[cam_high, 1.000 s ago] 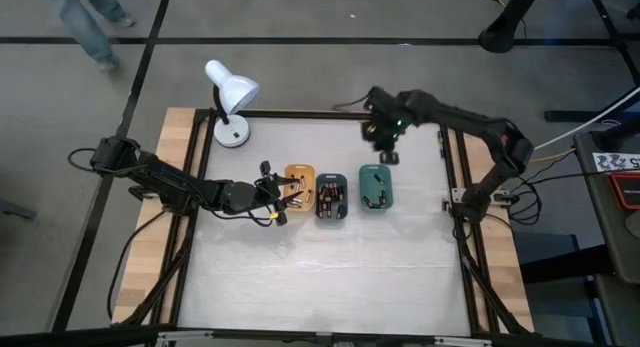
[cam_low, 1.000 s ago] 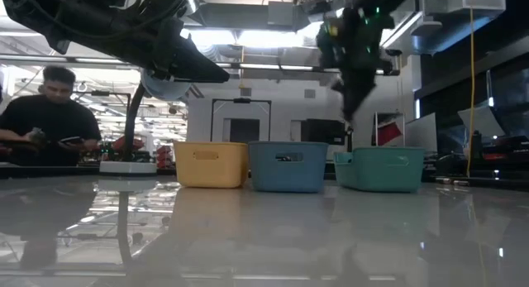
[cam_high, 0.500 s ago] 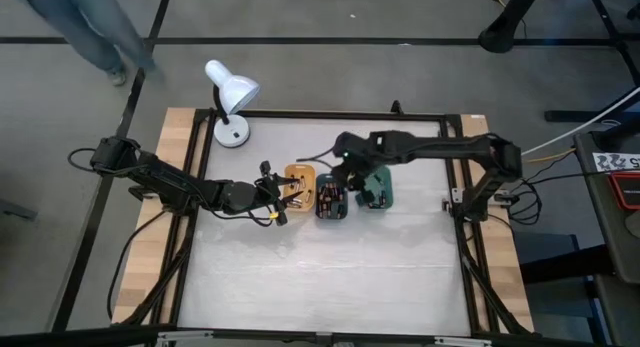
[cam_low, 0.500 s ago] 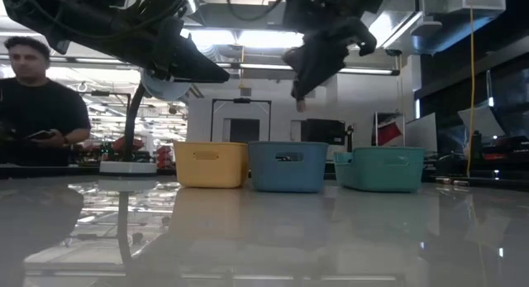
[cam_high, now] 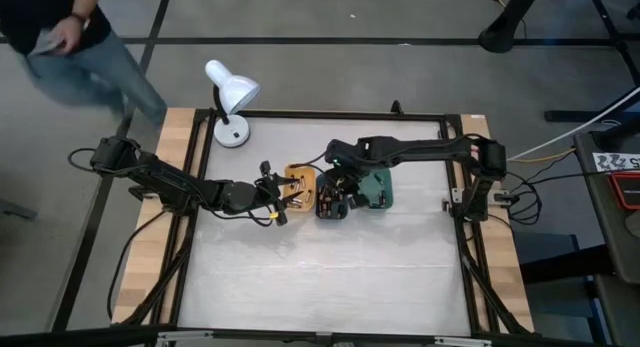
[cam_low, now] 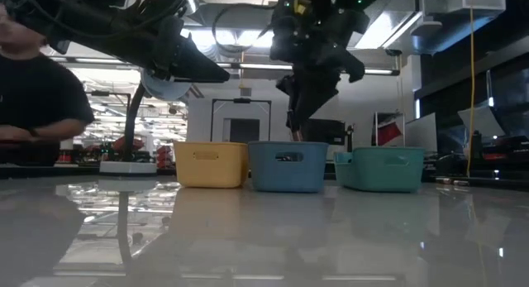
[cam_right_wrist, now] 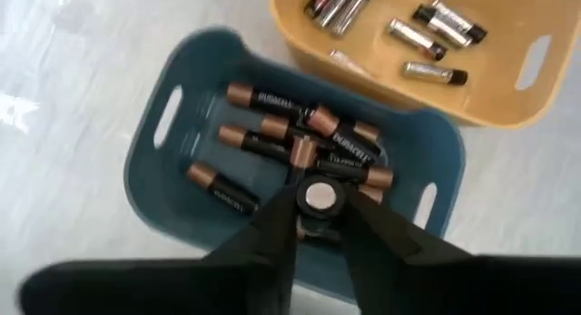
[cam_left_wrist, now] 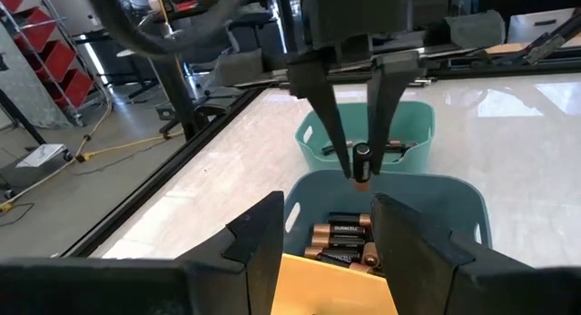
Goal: Sort batteries
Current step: Put the black battery into the blue bin
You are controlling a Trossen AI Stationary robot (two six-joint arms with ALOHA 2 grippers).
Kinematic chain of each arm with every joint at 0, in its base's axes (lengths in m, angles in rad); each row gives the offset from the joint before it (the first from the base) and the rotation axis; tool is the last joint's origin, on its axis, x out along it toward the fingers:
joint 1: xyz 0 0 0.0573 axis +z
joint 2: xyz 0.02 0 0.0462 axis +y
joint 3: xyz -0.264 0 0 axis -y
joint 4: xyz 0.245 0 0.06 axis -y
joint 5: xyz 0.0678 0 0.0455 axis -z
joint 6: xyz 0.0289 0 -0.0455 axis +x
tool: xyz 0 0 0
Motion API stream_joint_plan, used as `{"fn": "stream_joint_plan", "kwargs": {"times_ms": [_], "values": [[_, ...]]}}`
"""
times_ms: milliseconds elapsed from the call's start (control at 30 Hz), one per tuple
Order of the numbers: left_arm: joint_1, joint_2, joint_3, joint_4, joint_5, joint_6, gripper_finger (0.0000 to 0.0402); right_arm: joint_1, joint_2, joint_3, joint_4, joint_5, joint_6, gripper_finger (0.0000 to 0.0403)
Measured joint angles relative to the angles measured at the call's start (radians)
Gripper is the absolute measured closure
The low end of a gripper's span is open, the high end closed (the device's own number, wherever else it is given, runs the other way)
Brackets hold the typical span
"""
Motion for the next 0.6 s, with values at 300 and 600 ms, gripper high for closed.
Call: {"fn": "stream_joint_plan", "kwargs": {"times_ms": [300, 600], "values": [[0.010, 0.000, 0.000, -0.001, 0.000, -0.005, 0.0245, 0.000, -0.001, 0.000, -0.003, 0.047, 0.124, 0.0169], [0.010, 0.000, 0.000, -0.013, 0.000, -0.017, 0.0245, -0.009, -0.016, 0.083, -0.398, 0.169, 0.184, 0.0123]]}}
